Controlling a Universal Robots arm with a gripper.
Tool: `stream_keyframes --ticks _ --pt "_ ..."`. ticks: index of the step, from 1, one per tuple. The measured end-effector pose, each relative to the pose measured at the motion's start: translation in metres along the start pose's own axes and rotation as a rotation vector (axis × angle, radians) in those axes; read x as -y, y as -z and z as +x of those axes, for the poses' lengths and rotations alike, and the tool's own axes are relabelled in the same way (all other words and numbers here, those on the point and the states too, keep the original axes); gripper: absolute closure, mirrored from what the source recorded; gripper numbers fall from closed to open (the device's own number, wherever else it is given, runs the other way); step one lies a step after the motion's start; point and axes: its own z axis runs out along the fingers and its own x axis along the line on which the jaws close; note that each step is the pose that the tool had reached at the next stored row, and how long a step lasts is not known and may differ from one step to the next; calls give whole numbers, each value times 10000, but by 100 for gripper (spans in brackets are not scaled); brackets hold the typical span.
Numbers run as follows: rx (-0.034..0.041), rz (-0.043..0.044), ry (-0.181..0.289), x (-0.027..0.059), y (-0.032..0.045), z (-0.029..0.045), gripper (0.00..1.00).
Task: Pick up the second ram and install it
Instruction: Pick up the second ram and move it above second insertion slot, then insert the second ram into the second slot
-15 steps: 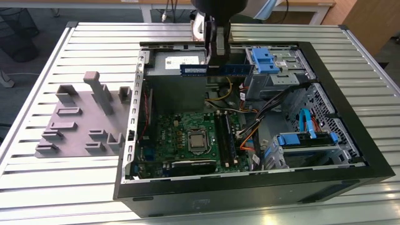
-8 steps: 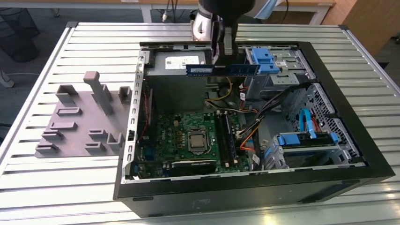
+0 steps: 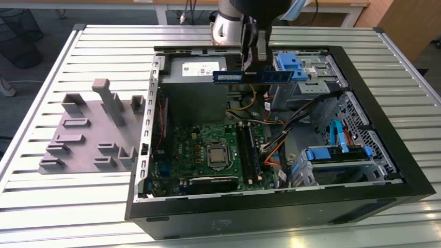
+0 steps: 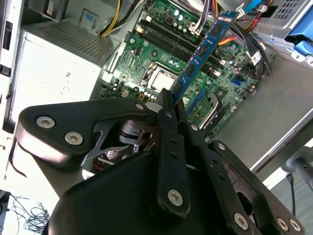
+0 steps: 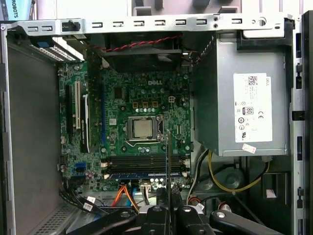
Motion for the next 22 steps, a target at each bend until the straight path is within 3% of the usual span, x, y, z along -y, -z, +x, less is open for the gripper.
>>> stream_keyframes --ticks 15,22 --pt "0 0 -5 5 0 -1 86" --pt "-2 1 -238 5 -1 -1 86"
